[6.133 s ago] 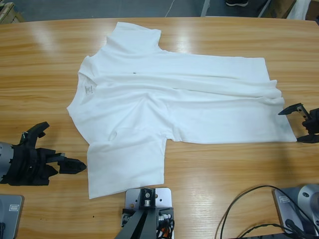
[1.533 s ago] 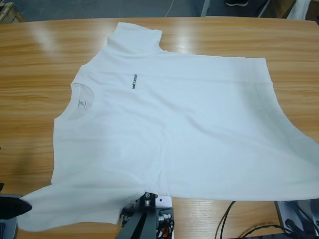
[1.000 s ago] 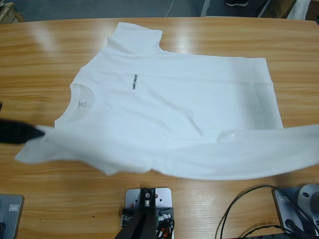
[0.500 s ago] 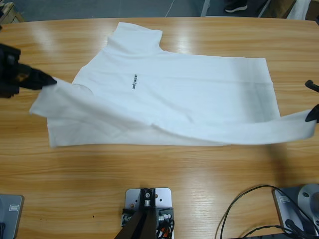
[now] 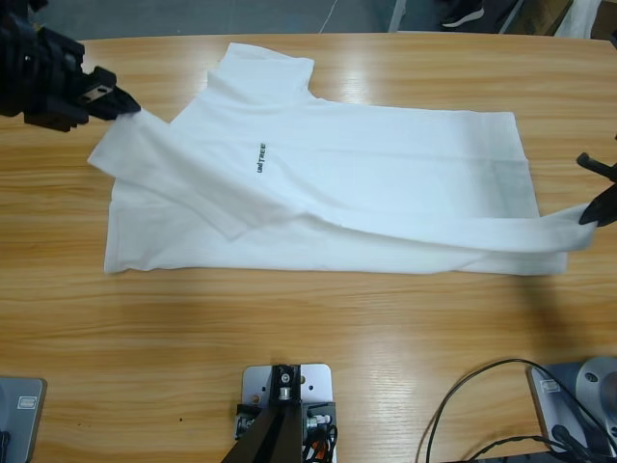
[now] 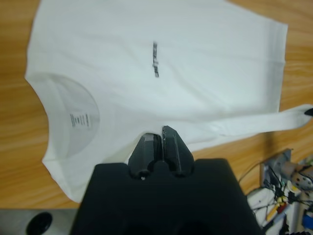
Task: Fold clothes
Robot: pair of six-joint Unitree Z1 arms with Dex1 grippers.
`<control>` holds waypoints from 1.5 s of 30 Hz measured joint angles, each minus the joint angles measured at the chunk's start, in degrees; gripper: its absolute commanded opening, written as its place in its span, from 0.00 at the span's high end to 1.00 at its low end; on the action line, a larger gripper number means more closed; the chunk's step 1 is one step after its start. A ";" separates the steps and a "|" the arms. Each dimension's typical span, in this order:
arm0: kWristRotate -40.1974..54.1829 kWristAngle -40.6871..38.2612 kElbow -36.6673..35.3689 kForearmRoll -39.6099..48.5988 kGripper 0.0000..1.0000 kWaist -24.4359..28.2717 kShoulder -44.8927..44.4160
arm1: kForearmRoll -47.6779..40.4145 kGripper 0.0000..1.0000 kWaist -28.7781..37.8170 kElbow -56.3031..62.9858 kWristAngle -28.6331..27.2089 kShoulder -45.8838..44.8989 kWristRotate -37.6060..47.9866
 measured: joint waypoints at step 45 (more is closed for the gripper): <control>-2.57 2.05 12.11 -1.57 0.32 -2.68 -1.22 | -13.00 0.36 -0.05 18.01 -1.71 -26.83 8.26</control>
